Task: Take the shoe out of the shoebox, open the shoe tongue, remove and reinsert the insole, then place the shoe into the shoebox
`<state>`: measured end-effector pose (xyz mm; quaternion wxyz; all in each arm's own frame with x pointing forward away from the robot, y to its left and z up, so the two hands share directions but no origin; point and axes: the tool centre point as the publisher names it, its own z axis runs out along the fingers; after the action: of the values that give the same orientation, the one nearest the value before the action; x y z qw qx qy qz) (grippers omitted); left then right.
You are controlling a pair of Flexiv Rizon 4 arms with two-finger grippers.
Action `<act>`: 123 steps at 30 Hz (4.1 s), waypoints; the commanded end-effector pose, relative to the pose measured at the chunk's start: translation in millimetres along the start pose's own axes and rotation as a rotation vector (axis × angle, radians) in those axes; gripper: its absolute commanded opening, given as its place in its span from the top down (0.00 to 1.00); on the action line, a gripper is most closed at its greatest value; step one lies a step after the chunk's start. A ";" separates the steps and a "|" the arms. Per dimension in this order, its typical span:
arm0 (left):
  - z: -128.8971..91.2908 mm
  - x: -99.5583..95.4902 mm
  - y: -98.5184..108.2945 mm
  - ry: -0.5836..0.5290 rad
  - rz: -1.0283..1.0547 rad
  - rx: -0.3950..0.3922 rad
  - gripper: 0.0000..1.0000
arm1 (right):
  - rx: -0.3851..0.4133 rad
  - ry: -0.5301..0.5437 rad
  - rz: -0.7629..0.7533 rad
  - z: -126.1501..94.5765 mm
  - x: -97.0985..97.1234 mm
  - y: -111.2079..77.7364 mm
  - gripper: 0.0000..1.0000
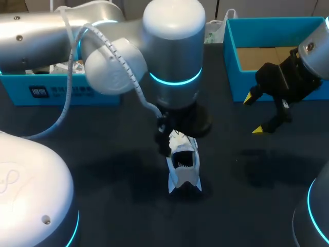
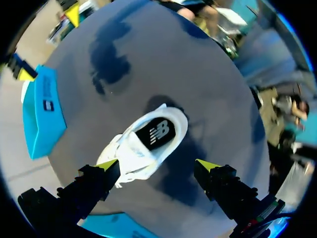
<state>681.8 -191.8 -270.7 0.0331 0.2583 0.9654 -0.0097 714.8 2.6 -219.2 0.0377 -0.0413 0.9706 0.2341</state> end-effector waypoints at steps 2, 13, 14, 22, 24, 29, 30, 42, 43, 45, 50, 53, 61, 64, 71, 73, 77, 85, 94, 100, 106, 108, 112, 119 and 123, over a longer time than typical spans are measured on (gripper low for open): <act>6.5 14.9 -6.7 -0.082 -0.592 0.142 0.00 | 0.003 -0.002 0.001 0.9 0.6 0.3 0.00; 29.7 39.3 -30.8 -0.039 -0.591 0.139 0.17 | 0.003 -0.002 0.001 0.9 0.6 0.3 0.00; 31.4 40.3 -31.6 -0.032 -0.594 0.138 0.22 | 0.003 -0.002 0.001 0.9 0.6 0.3 0.00; 45.0 41.9 -36.3 -0.037 -0.566 0.126 0.15 | 0.003 -0.002 0.001 0.9 0.6 0.3 0.00; 48.4 41.6 -37.0 -0.032 -0.548 0.121 0.10 | 0.003 -0.002 0.001 0.9 0.6 0.3 0.00; 59.5 38.0 -38.1 -0.029 -0.533 0.108 0.02 | 0.003 -0.002 0.001 0.9 0.6 0.3 0.00; 62.4 37.1 -39.1 -0.032 -0.534 0.107 0.03 | 0.003 -0.002 0.001 0.9 0.6 0.3 0.00; 87.0 38.3 -62.2 -0.021 -0.494 0.069 0.15 | 0.003 -0.002 0.001 0.9 0.6 0.3 0.00; 88.9 39.1 -63.0 -0.024 -0.497 0.066 0.15 | 0.003 -0.002 0.001 0.9 0.6 0.3 0.00; 92.9 39.9 -63.7 -0.018 -0.496 0.057 0.18 | 0.003 -0.002 0.001 0.9 0.6 0.3 0.00; 103.6 40.4 -64.8 -0.007 -0.508 0.036 0.29 | 0.003 -0.002 0.001 0.9 0.6 0.3 0.00; 108.4 41.2 -63.7 0.002 -0.526 0.031 0.40 | 0.003 -0.002 0.001 0.9 0.6 0.3 0.00; 121.8 42.7 -58.9 0.032 -0.558 -0.016 0.65 | 0.003 -0.002 0.001 0.9 0.6 0.3 0.00; 120.0 44.5 -55.3 0.038 -0.564 -0.013 0.95 | 0.003 -0.002 0.001 0.9 0.6 0.3 0.00; 106.7 51.3 -42.4 0.120 -0.581 -0.012 1.00 | 0.003 -0.002 0.001 0.9 0.6 0.3 0.00; 97.5 51.9 -37.4 0.151 -0.586 -0.010 1.00 | 0.003 -0.002 0.001 0.9 0.6 0.3 0.00; 71.0 49.9 -26.2 0.164 -0.604 -0.063 1.00 | 0.003 -0.002 0.001 0.9 0.6 0.3 0.00; 12.2 38.2 0.8 0.190 -0.576 -0.076 1.00 | 0.003 -0.002 0.001 0.9 0.6 0.3 0.00; -44.3 27.2 22.7 0.216 -0.546 -0.073 1.00 | 0.003 -0.002 0.001 0.9 0.6 0.3 0.00; -79.4 23.0 33.4 0.239 -0.534 -0.049 1.00 | 0.003 -0.002 0.001 0.9 0.6 0.3 0.00; -93.4 21.0 37.4 0.264 -0.525 -0.035 1.00 | 0.003 -0.002 0.001 0.9 0.6 0.3 0.00; -93.4 21.0 37.4 0.264 -0.525 -0.035 1.00 | 0.003 -0.002 0.001 0.9 0.6 0.3 0.00; -93.4 21.0 37.4 0.264 -0.525 -0.035 1.00 | 0.003 -0.002 0.001 0.9 0.6 0.3 0.00; -93.4 21.0 37.4 0.264 -0.525 -0.035 1.00 | 0.003 -0.002 0.001 0.9 0.6 0.3 0.00; -94.3 18.6 42.8 0.267 -0.514 -0.036 1.00 | 0.003 -0.002 0.001 0.9 0.6 0.3 0.00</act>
<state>676.8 -146.4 -180.8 -0.0923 -0.0008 0.9952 0.0337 714.7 2.6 -219.2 0.0377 -0.0413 0.9706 0.2341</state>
